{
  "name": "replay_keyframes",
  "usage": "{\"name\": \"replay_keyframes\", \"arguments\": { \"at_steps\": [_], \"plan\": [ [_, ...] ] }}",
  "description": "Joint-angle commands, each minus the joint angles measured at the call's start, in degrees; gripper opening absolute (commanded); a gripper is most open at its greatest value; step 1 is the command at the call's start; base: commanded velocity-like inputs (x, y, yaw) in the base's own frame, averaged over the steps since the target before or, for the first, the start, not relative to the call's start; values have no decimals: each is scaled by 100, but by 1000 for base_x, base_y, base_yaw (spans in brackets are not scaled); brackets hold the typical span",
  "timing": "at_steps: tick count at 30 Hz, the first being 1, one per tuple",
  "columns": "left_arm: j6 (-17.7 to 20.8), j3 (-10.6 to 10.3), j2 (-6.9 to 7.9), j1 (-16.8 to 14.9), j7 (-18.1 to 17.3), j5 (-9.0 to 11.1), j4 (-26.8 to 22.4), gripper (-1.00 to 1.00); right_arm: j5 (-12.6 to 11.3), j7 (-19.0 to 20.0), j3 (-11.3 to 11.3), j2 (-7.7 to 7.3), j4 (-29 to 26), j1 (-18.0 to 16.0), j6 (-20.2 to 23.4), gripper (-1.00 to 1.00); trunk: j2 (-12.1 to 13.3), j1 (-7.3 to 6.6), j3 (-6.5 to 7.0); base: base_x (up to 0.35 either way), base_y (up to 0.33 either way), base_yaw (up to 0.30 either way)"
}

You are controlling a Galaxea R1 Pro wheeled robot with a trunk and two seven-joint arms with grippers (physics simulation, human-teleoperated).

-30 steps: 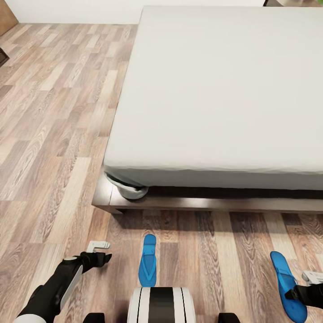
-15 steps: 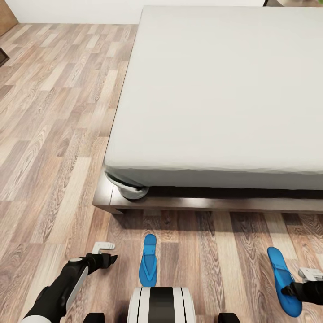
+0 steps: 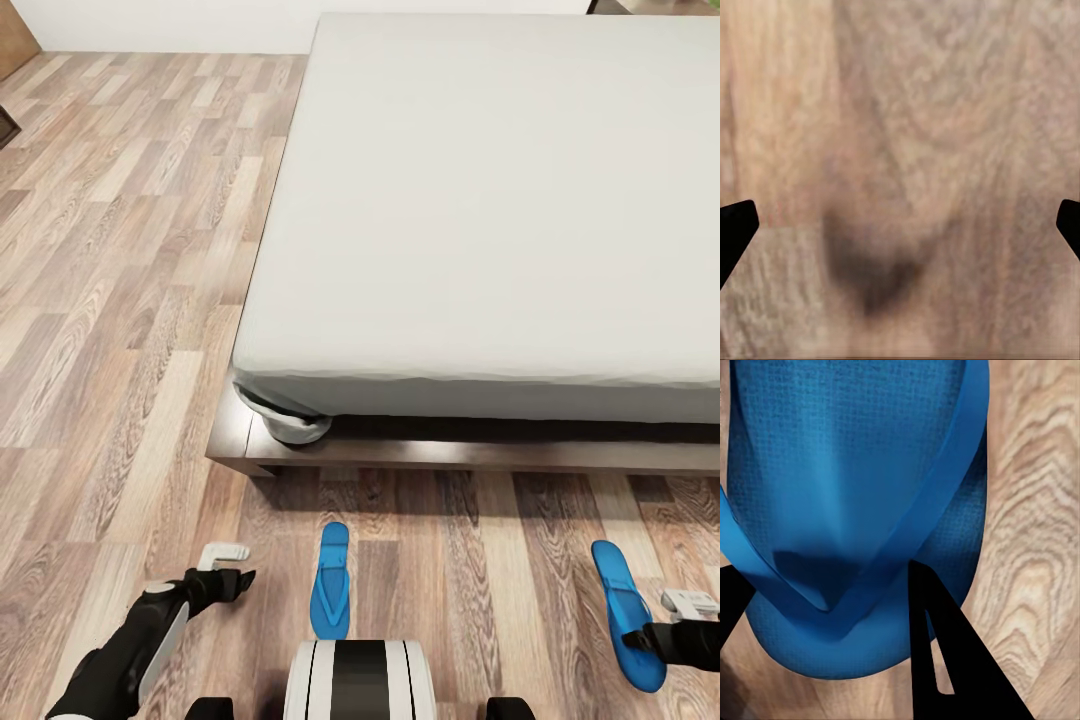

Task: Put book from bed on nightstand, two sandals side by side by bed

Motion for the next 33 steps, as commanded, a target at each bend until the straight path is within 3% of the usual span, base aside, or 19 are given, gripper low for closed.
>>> {"name": "replay_keyframes", "arguments": {
  "at_steps": [1, 4, 5, 10, 11, 15, 17, 19, 22, 33],
  "plan": [
    [2, 24, 38, 11, -3, 45, -7, 100, -29, 0, -12, 0, -6, -1, 47, -100, -1, -1, -3, 0, 0, 0],
    [-95, 121, 119, 27, -79, 65, -9, 100, -30, 0, -12, 0, -2, -1, 47, -100, -1, -1, -3, 0, 0, 0],
    [-1751, 976, 128, 38, -258, 72, -13, 100, -28, 0, -12, 0, -1, -1, 47, -100, -1, -1, -3, 0, 0, 0],
    [-2250, 1836, 164, 121, -1211, 81, -38, 100, -31, 0, -12, 0, 0, -1, 47, -100, -1, -1, -3, 0, 0, 0],
    [-2290, 2209, 176, 128, -1442, 81, -41, 100, -30, 0, -12, 0, 0, -1, 47, -100, -1, -1, -3, 0, 0, 0],
    [-2319, 3280, 190, 134, -2207, 65, -45, 100, -31, 0, -12, 0, -1, -1, 45, -100, -1, -1, -3, 0, 0, 0],
    [-2317, 3567, 204, 135, -2370, 61, -70, 100, -32, 0, -12, 0, -1, -1, 45, -100, -1, -1, -3, 0, 0, 0],
    [-2310, 3763, 276, 135, -2438, 59, -129, 100, -32, 0, -12, 0, -1, -1, 46, -100, -1, -1, -3, 0, 0, 0],
    [-2305, 3886, 361, 135, -2472, 55, -158, 100, -32, 0, -12, 0, -1, -1, 46, -100, -1, -1, -3, 0, 0, 0],
    [-2301, 3921, 390, 135, -2485, 35, -168, 100, -34, 1, -12, 0, -6, -1, 40, -100, -1, -1, -3, 0, 201, 0]
  ]
}}
